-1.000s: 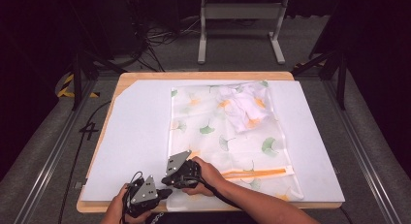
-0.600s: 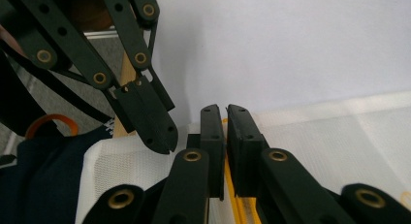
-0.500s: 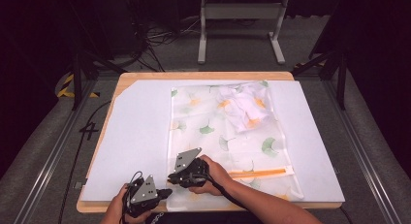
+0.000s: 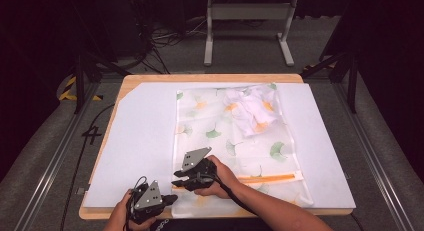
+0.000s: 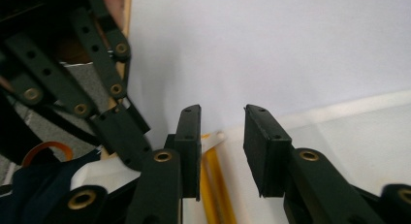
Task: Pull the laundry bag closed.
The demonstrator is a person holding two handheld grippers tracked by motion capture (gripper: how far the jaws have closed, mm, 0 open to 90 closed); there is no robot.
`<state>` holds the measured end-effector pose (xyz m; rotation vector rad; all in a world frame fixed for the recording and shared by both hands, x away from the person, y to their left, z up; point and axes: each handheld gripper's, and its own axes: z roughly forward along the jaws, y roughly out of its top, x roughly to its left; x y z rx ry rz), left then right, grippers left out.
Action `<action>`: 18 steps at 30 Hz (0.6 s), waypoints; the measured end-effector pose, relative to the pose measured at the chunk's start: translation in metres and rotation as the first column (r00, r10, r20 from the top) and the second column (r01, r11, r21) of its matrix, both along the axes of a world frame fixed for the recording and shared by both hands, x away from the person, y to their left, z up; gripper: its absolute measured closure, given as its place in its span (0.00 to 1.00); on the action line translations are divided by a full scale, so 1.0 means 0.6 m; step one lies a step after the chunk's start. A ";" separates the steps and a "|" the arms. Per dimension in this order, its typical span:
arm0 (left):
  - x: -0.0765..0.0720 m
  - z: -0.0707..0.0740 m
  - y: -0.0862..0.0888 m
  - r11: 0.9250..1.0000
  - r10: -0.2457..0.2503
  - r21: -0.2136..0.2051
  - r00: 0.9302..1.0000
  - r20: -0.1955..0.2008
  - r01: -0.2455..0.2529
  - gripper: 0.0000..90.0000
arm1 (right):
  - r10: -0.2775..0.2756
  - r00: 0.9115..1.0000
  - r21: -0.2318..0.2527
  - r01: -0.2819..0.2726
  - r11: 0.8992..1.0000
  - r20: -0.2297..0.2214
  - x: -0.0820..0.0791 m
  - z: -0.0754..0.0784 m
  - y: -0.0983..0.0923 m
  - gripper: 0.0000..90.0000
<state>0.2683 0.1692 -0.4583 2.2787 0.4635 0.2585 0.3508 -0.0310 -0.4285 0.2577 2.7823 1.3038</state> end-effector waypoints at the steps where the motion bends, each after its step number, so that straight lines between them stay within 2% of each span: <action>1: 0.000 0.000 0.000 1.000 0.001 0.000 1.000 -0.001 -0.001 1.00 | 0.005 1.000 0.000 -0.005 1.000 0.000 0.001 0.001 0.003 0.77; 3: -0.001 0.000 0.000 1.000 0.000 0.003 1.000 0.003 0.000 1.00 | 0.005 1.000 -0.015 -0.005 1.000 0.015 0.003 -0.001 0.013 0.77; 8: 0.000 0.000 0.000 1.000 -0.002 0.001 1.000 0.003 0.002 1.00 | 0.004 1.000 -0.051 -0.003 0.999 0.009 0.006 -0.014 0.026 0.79; 15: 0.000 0.000 0.000 1.000 -0.002 0.001 1.000 0.002 0.002 1.00 | -0.013 1.000 -0.059 0.013 0.998 -0.002 0.009 -0.017 0.012 0.79; 18: 0.000 0.000 0.000 1.000 0.000 0.000 1.000 0.001 0.000 1.00 | -0.019 1.000 -0.047 0.018 0.999 -0.009 0.009 -0.017 0.006 0.79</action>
